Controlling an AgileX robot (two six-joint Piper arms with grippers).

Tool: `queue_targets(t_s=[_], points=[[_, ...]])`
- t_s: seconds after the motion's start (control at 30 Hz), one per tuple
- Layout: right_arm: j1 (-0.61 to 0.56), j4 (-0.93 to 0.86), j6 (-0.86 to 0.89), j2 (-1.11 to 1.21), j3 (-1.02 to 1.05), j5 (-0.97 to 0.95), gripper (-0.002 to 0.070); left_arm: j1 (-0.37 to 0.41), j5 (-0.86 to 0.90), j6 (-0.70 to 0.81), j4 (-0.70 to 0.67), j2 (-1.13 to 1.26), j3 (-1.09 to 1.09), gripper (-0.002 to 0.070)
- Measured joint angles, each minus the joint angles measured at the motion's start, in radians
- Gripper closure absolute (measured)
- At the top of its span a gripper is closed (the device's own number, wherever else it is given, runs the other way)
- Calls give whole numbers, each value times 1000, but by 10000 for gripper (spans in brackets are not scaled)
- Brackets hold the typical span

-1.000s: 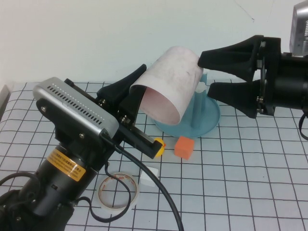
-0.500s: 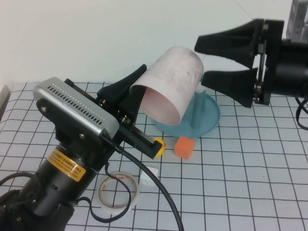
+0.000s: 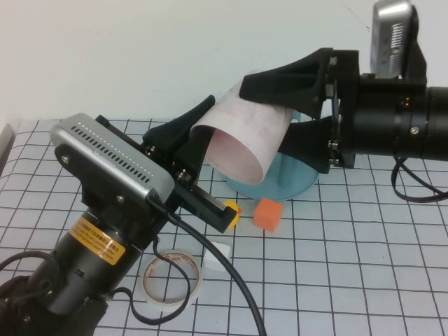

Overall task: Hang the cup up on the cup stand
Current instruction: Adjust the cup with two arms

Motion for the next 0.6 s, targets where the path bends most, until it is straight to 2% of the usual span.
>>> queue_targets(t_s=[0.3, 0.53, 0.6], points=[[17, 0, 0, 23, -64, -26, 14, 0, -13, -15, 9, 0, 0, 669], [19, -2, 0, 24, -75, -36, 91, 0, -16, -18, 7, 0, 0, 669], [19, -2, 0, 24, -77, -39, 90, 0, -16, -18, 7, 0, 0, 669]])
